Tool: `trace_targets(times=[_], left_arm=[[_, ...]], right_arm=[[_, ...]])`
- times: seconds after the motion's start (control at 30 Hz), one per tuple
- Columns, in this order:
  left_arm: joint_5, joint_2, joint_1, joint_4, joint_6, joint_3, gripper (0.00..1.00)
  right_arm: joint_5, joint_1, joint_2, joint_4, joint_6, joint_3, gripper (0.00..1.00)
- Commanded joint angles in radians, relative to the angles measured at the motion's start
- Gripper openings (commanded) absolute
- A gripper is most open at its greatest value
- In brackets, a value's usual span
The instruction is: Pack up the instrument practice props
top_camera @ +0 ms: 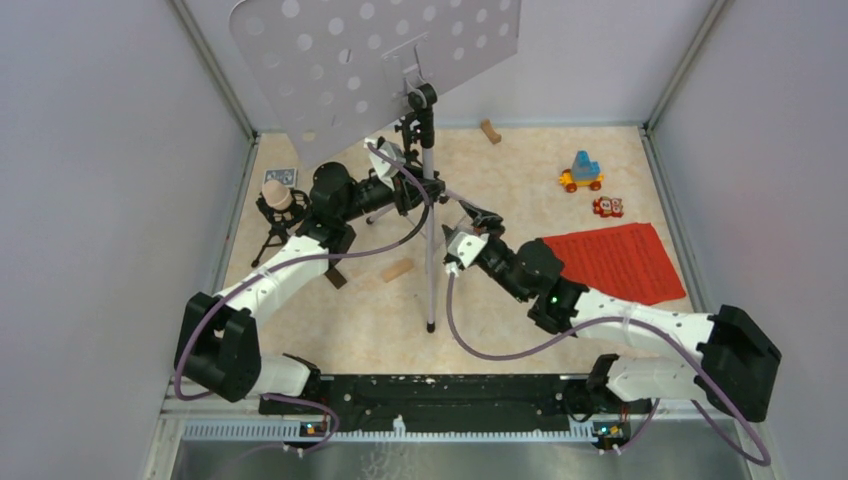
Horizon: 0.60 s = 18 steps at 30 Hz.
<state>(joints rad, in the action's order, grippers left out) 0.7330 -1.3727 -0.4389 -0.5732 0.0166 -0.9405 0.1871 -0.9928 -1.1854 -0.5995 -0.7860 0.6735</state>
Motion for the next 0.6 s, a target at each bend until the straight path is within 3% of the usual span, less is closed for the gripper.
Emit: trace_targets(times=[0.0,0.13,0.23,0.37,0.57], left_arm=[[0.030,-0.043,-0.012,0.096,-0.088,0.015,0.02],[0.037,-0.047,-0.012,0.096,-0.084,0.012,0.03],[0.037,-0.046,-0.012,0.097,-0.083,0.012,0.04],[0.037,-0.049,-0.012,0.096,-0.081,0.013,0.04],[0.040,-0.051,-0.012,0.100,-0.083,0.011,0.00]], right_arm=[[0.053,0.016,0.106,-0.238,0.275,-0.063,0.60],[0.134,0.131,0.146,-0.141,0.603,-0.048,0.66],[0.157,0.244,0.163,0.058,0.947,0.005,0.66],[0.026,0.379,0.136,0.318,1.338,0.120,0.63],[-0.177,0.418,0.060,0.325,1.738,0.154,0.55]])
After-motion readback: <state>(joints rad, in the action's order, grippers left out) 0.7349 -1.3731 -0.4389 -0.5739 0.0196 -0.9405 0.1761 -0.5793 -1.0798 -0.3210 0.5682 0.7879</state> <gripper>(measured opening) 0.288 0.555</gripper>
